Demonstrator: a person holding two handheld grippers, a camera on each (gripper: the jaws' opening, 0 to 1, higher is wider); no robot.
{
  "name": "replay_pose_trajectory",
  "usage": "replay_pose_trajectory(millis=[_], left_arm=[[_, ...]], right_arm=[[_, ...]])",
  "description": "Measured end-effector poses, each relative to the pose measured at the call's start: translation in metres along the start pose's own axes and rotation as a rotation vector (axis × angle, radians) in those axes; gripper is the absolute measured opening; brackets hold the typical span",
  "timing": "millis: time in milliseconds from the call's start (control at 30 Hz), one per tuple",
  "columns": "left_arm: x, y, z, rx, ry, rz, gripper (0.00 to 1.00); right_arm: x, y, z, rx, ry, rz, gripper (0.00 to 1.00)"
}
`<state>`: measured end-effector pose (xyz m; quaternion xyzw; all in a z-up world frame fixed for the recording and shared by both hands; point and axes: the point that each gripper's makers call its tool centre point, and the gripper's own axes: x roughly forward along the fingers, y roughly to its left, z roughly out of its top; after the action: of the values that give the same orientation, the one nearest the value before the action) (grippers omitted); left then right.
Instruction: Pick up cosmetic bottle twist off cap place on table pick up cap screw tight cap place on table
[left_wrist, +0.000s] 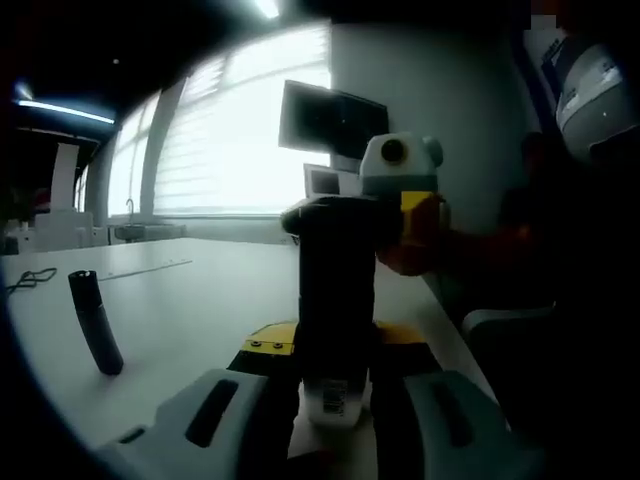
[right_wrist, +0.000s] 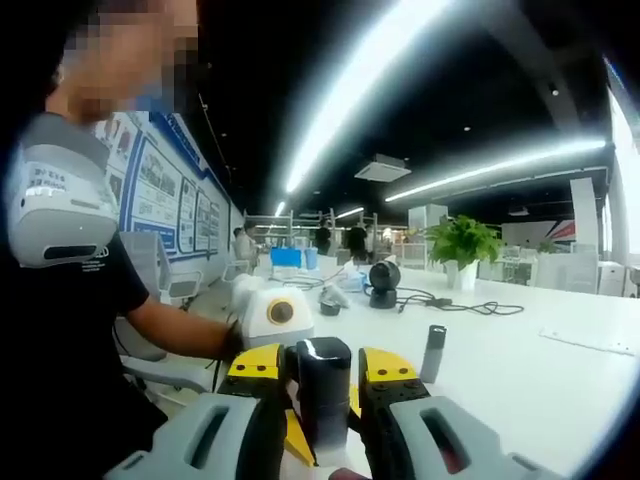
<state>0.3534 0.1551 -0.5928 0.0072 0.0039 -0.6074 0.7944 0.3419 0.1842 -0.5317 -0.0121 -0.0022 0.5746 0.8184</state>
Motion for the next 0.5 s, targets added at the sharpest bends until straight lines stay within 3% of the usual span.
replay_pose_trajectory(millis=[500], left_arm=[[-0.0028, 0.0005, 0.0030, -0.002, -0.018, 0.006, 0.26]], right_arm=[[-0.0095, -0.0005, -0.0003, 0.013, -0.020, -0.026, 0.24]])
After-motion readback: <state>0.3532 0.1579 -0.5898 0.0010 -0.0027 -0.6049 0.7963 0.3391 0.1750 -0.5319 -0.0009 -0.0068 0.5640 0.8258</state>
